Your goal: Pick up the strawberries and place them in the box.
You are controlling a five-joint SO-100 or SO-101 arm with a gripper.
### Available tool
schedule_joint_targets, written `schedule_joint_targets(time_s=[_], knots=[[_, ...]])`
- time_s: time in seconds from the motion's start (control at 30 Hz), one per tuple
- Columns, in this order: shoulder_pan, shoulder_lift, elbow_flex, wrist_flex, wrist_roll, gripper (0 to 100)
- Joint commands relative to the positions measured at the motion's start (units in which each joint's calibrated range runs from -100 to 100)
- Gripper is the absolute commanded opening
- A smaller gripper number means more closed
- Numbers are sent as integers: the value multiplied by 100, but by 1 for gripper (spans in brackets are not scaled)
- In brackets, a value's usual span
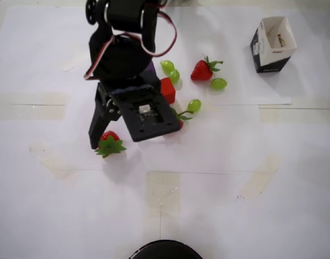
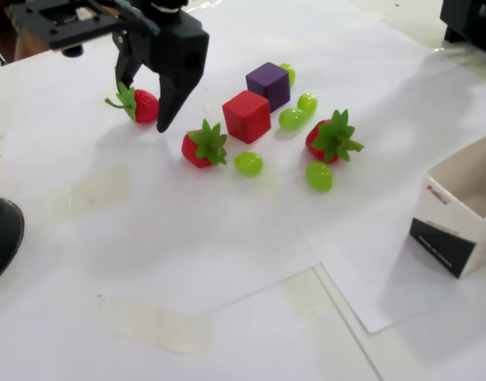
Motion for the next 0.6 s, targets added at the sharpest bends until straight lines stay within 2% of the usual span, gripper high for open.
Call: schedule_joint_targets(time_s=[0.0, 0.33, 0.57], knots=[[107, -223, -518, -39, 63, 32], [210, -86, -554, 84, 49, 30], [188, -77, -527, 370, -142, 25]])
